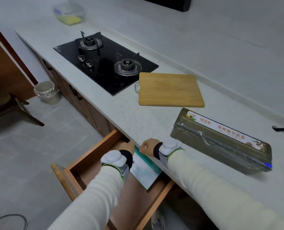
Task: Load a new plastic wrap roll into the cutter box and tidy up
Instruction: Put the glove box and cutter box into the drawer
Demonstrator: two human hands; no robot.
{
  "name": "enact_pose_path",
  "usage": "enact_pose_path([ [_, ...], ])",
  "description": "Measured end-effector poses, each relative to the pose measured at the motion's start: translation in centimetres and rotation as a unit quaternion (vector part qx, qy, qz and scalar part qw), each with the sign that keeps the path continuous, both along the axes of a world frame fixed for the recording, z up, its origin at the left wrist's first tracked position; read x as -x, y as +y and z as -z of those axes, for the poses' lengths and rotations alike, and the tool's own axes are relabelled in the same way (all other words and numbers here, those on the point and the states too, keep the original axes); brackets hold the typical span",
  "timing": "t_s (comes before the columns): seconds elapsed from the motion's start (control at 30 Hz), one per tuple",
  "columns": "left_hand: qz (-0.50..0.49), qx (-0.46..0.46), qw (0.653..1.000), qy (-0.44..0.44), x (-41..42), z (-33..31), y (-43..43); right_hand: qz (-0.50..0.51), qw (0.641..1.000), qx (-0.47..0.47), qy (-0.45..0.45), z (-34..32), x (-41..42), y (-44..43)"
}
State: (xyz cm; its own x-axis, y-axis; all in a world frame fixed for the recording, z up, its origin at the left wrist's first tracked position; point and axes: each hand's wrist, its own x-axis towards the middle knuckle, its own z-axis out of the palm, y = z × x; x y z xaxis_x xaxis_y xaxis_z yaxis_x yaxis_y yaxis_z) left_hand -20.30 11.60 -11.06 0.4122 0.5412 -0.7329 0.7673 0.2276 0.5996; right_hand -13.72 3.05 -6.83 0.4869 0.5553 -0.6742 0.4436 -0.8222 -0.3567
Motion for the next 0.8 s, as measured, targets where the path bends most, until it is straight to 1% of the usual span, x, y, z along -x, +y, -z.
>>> enact_pose_path([
  [0.07, -0.038, 0.027, 0.998, -0.033, -0.7, -1.8, -1.1, 0.011, 1.000, -0.021, -0.004, -2.2, -1.1, -1.0],
  [0.23, -0.033, 0.032, 0.997, -0.067, -3.9, -4.7, -4.3, 0.049, 0.995, -0.090, 0.006, -6.2, -5.6, -4.1],
  [0.33, -0.031, 0.060, 0.994, -0.084, -5.9, -5.6, -7.4, 0.074, 0.989, -0.127, -0.034, -7.9, -9.1, -6.5],
  [0.43, -0.011, 0.108, 0.989, -0.103, -7.9, -6.0, -10.9, 0.091, 0.982, -0.129, -0.106, -8.4, -12.5, -9.1],
  [0.5, -0.011, 0.154, 0.982, -0.105, -9.0, -6.5, -13.4, 0.101, 0.980, -0.109, -0.134, -8.4, -14.5, -10.9],
  [0.57, -0.012, 0.201, 0.974, -0.104, -10.0, -7.1, -15.7, 0.107, 0.980, -0.070, -0.153, -8.2, -16.3, -12.6],
  [0.67, -0.012, 0.228, 0.969, -0.095, -11.5, -7.3, -18.5, 0.123, 0.977, -0.025, -0.173, -7.2, -18.9, -15.0],
  [0.73, -0.002, 0.228, 0.970, -0.084, -12.1, -7.2, -20.0, 0.125, 0.977, 0.024, -0.170, -6.4, -20.0, -16.3],
  [0.8, -0.013, 0.244, 0.967, -0.074, -12.6, -7.1, -21.2, 0.128, 0.980, 0.064, -0.141, -5.5, -20.6, -17.2],
])
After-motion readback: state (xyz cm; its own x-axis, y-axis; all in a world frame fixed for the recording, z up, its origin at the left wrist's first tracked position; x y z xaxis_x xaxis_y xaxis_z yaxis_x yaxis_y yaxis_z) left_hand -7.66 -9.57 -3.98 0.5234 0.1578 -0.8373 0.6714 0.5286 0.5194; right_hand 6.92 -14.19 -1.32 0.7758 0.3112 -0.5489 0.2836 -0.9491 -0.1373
